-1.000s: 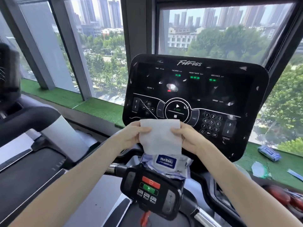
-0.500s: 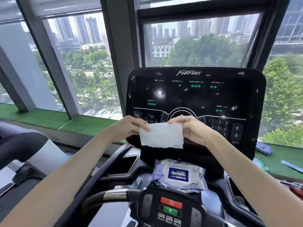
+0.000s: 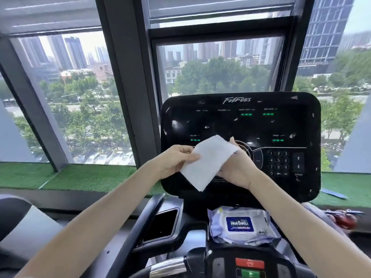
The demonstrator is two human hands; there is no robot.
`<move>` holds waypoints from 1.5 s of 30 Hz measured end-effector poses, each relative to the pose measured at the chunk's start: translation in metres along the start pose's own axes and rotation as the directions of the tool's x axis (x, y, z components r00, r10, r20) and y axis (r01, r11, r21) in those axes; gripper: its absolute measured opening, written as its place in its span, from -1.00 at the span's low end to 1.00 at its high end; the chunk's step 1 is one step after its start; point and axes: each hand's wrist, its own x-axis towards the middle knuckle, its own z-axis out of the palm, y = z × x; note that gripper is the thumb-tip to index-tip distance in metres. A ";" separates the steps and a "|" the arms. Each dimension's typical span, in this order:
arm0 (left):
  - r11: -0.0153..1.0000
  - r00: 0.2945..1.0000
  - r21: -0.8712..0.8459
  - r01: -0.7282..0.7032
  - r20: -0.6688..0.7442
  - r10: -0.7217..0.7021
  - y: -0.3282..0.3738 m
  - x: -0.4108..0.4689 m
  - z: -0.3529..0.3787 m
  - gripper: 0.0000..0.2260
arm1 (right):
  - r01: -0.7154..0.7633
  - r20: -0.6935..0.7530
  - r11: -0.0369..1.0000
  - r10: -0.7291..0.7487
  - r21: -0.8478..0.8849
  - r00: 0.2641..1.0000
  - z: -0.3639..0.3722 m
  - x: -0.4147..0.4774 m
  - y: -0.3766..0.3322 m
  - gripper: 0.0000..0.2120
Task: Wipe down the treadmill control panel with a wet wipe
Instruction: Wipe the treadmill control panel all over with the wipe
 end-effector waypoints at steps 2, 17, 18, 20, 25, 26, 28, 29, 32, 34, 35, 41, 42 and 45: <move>0.999 0.992 0.036 0.014 -0.123 -0.009 -0.007 0.002 -0.005 -0.92 | -0.048 0.020 0.999 0.048 0.018 0.999 0.002 0.004 0.022 -0.15; 0.988 0.988 0.034 -0.151 0.006 0.151 -0.008 -0.014 -0.024 -0.82 | 0.172 -0.017 0.864 -0.203 -0.473 0.979 0.008 0.005 0.005 -0.79; 0.986 0.988 0.065 -0.153 0.002 0.153 -0.009 -0.014 -0.025 -0.78 | 0.169 -0.008 0.846 -0.200 -0.506 0.980 0.007 0.004 0.003 -0.76; 0.985 0.990 0.102 -0.141 -0.015 0.143 -0.009 -0.015 -0.025 -0.72 | 0.155 0.006 0.812 -0.183 -0.563 0.983 0.009 0.003 -0.002 -0.72; 0.993 0.989 0.047 -0.104 -0.098 0.109 -0.009 -0.012 -0.022 -0.78 | 0.155 0.034 0.777 -0.170 -0.611 0.985 0.011 0.008 -0.010 -0.73; 0.993 0.988 0.049 -0.106 -0.103 0.111 -0.010 -0.012 -0.022 -0.80 | 0.156 0.030 0.773 -0.174 -0.615 0.984 0.011 0.010 -0.010 -0.73; 0.992 0.987 0.066 -0.110 -0.110 0.117 -0.012 -0.010 -0.021 -0.82 | 0.152 0.025 0.771 -0.175 -0.618 0.984 0.011 0.013 -0.010 -0.73; 0.992 0.985 0.068 -0.108 -0.125 0.116 -0.013 -0.009 -0.020 -0.83 | 0.150 0.023 0.769 -0.173 -0.622 0.985 0.012 0.014 -0.010 -0.72; 0.997 0.979 0.011 -0.075 -0.188 0.076 -0.011 -0.004 -0.014 -0.80 | 0.138 0.010 0.749 -0.173 -0.648 0.985 0.011 0.015 -0.010 -0.69; 0.996 0.971 -0.060 -0.060 -0.234 0.044 -0.009 0.000 -0.013 -0.75 | 0.113 -0.030 0.735 -0.179 -0.668 0.983 0.009 0.019 -0.009 -0.70; 0.994 0.969 -0.097 -0.050 -0.247 0.025 -0.008 0.001 -0.012 -0.74 | 0.093 -0.063 0.724 -0.185 -0.683 0.981 0.009 0.021 -0.009 -0.71; 0.989 0.916 0.146 -0.028 -0.393 0.084 -0.022 0.015 -0.005 -0.55 | -0.049 -0.236 0.662 -0.196 -0.748 0.952 0.017 0.036 -0.007 -0.67; 0.976 0.872 0.216 -0.033 -0.471 0.134 -0.024 0.018 -0.004 -0.55 | -0.073 -0.261 0.669 -0.185 -0.740 0.947 0.016 0.040 -0.006 -0.73; 0.862 0.697 0.507 -0.009 -0.615 0.369 -0.029 0.025 0.005 -0.67 | -0.134 -0.327 0.700 -0.148 -0.701 0.933 0.014 0.052 -0.001 -0.85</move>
